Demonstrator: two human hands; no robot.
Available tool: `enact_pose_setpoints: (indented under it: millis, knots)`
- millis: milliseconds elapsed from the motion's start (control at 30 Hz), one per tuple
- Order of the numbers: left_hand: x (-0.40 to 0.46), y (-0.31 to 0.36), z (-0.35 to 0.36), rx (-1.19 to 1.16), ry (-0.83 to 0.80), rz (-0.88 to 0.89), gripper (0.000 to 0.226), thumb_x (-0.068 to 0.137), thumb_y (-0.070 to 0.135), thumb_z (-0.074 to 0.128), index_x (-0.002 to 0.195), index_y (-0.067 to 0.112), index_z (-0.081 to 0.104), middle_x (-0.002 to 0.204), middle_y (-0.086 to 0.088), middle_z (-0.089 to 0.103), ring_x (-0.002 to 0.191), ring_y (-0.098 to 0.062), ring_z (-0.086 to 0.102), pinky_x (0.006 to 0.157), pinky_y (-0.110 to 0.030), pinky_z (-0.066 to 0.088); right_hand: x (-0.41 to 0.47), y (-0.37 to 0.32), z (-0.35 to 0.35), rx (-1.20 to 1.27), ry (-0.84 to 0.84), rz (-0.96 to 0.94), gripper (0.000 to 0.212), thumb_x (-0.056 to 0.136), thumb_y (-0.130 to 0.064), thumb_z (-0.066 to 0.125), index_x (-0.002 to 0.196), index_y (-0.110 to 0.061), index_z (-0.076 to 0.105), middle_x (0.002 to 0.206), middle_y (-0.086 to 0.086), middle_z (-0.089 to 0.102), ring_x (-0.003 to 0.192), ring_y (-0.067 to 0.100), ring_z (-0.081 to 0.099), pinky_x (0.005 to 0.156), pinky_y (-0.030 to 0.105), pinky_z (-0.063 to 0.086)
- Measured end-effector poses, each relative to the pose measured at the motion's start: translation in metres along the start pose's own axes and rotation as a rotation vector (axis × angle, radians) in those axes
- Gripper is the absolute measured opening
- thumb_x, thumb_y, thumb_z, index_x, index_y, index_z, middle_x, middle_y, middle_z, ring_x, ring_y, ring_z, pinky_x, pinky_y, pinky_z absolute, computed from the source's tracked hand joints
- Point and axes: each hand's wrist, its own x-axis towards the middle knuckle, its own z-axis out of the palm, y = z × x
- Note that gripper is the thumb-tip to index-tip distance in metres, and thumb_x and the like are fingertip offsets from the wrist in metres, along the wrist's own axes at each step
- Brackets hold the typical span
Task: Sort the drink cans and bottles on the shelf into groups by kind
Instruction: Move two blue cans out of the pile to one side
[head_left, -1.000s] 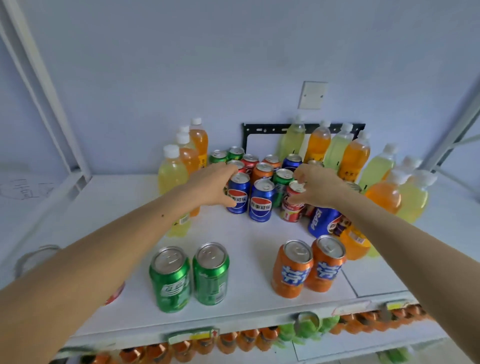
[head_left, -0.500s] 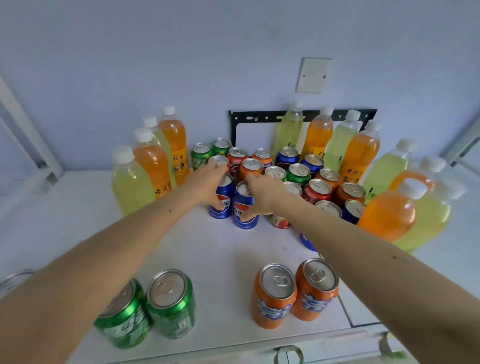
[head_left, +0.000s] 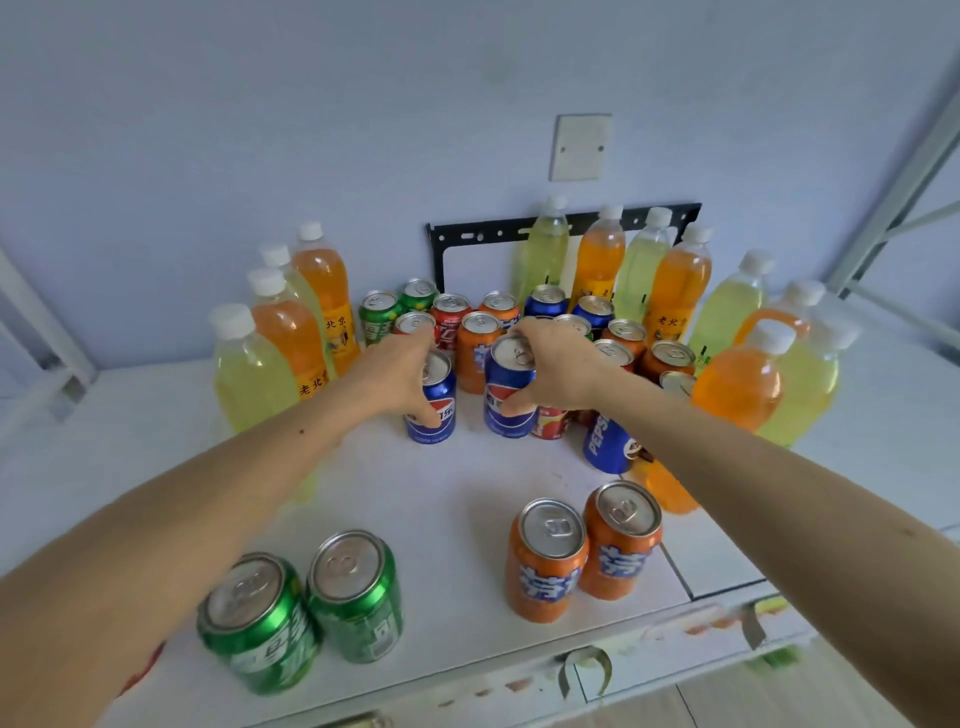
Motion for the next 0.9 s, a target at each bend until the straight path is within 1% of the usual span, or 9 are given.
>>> enact_pose_setpoints:
  millis: [133,233,333,467,533,600,767,833,900]
  knots:
    - [-0.025,0.022,-0.033,-0.078,0.078,0.043,0.089,0.056,0.033,0.09,0.129,0.021,0.04,0.128,-0.002,0.058,0.106,-0.022,0.059,0.067,-0.029,0.047,-0.045,0.002,-0.041,0.143,0.133,0.065,0.072,0.062,-0.035,0.089,0.12,-0.016,0.051,0.106,-0.003,0.055,0.095,0.017,0.055,0.07,0.024,0.045]
    - [-0.046,0.047,-0.054,-0.207,0.145,0.106,0.087,0.053,0.028,0.091,0.125,0.022,0.042,0.124,-0.002,0.058,0.1,-0.018,0.055,0.071,-0.032,0.05,-0.08,0.009,-0.068,0.209,0.194,0.082,0.067,0.057,-0.032,0.091,0.113,-0.018,0.056,0.099,-0.005,0.061,0.088,0.015,0.059,0.06,0.019,0.044]
    - [-0.063,0.077,-0.068,-0.33,0.189,0.168,0.084,0.052,0.03,0.092,0.121,0.025,0.045,0.119,0.004,0.058,0.102,-0.018,0.057,0.075,-0.032,0.054,-0.113,0.019,-0.088,0.233,0.226,0.079,0.066,0.053,-0.03,0.092,0.109,-0.019,0.059,0.097,-0.004,0.065,0.088,0.016,0.063,0.066,0.024,0.053]
    - [-0.086,0.135,-0.072,-0.407,0.244,0.238,0.082,0.049,0.037,0.092,0.116,0.028,0.048,0.113,0.01,0.059,0.099,-0.014,0.058,0.075,-0.029,0.053,-0.16,0.045,-0.107,0.289,0.234,0.074,0.06,0.049,-0.029,0.092,0.101,-0.022,0.063,0.092,-0.006,0.068,0.082,0.012,0.067,0.066,0.028,0.057]
    - [-0.096,0.164,-0.065,-0.442,0.242,0.249,0.079,0.047,0.038,0.092,0.112,0.031,0.048,0.108,0.014,0.059,0.096,-0.011,0.058,0.074,-0.027,0.053,-0.181,0.064,-0.113,0.298,0.218,0.072,0.062,0.048,-0.028,0.092,0.103,-0.021,0.064,0.093,-0.006,0.069,0.082,0.011,0.067,0.067,0.029,0.058]
    - [-0.104,0.193,-0.051,-0.453,0.242,0.246,0.078,0.046,0.04,0.093,0.111,0.032,0.05,0.107,0.014,0.061,0.095,-0.01,0.061,0.073,-0.029,0.055,-0.198,0.087,-0.115,0.297,0.187,0.079,0.062,0.048,-0.027,0.092,0.103,-0.021,0.064,0.093,-0.008,0.069,0.082,0.009,0.067,0.064,0.026,0.055]
    - [-0.114,0.255,0.008,-0.39,0.261,0.203,0.085,0.046,0.049,0.089,0.119,0.031,0.05,0.113,0.01,0.063,0.097,-0.014,0.061,0.079,-0.041,0.056,-0.224,0.155,-0.098,0.226,0.157,0.113,0.061,0.048,-0.03,0.091,0.102,-0.023,0.063,0.094,-0.007,0.067,0.084,0.013,0.064,0.058,0.019,0.046]
    - [-0.112,0.271,0.036,-0.385,0.255,0.167,0.081,0.047,0.049,0.087,0.115,0.029,0.049,0.111,0.009,0.063,0.096,-0.015,0.061,0.078,-0.043,0.055,-0.225,0.178,-0.082,0.223,0.149,0.118,0.063,0.049,-0.03,0.091,0.105,-0.022,0.063,0.096,-0.007,0.066,0.086,0.015,0.063,0.06,0.019,0.045]
    - [-0.108,0.282,0.062,-0.372,0.244,0.121,0.076,0.047,0.048,0.086,0.111,0.029,0.048,0.106,0.008,0.063,0.092,-0.017,0.061,0.075,-0.044,0.054,-0.223,0.195,-0.066,0.24,0.132,0.13,0.065,0.051,-0.028,0.092,0.108,-0.02,0.062,0.1,-0.005,0.066,0.089,0.016,0.063,0.067,0.022,0.047]
